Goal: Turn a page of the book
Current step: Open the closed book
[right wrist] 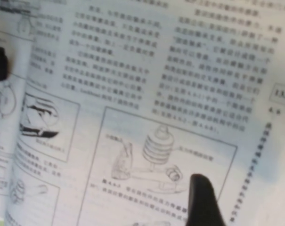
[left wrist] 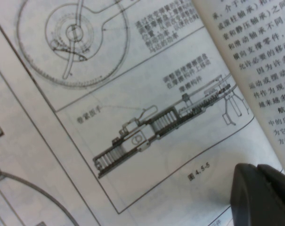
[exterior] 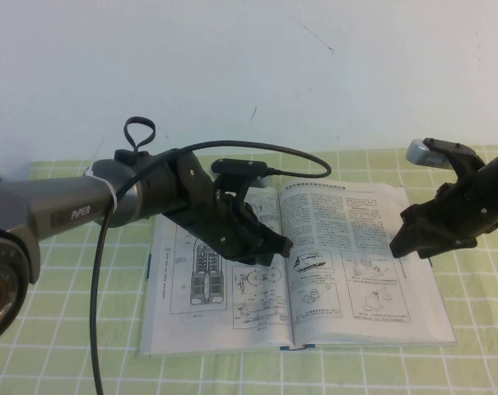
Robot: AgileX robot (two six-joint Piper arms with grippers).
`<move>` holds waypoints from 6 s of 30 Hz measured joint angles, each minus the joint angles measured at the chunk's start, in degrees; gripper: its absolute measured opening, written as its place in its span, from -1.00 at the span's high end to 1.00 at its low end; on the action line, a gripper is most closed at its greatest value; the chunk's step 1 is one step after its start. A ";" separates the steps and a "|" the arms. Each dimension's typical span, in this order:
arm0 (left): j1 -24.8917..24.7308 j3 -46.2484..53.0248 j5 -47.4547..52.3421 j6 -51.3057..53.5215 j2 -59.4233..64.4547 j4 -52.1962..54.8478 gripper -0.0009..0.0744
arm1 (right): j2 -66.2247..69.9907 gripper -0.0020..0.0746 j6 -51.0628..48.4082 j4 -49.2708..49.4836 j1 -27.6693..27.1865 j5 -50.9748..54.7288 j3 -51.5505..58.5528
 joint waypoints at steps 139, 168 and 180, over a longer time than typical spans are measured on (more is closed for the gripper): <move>-0.10 1.56 3.61 7.71 -14.87 -2.51 0.99 | 9.06 -0.06 -13.63 32.65 2.92 9.67 -0.54; -24.03 1.56 0.26 2.66 -11.97 20.87 0.99 | 9.15 -0.06 -15.50 33.56 2.92 10.16 -0.54; -27.29 1.56 -4.76 -9.67 -4.56 34.23 0.99 | 9.15 -0.06 -16.55 33.56 2.92 10.27 -0.54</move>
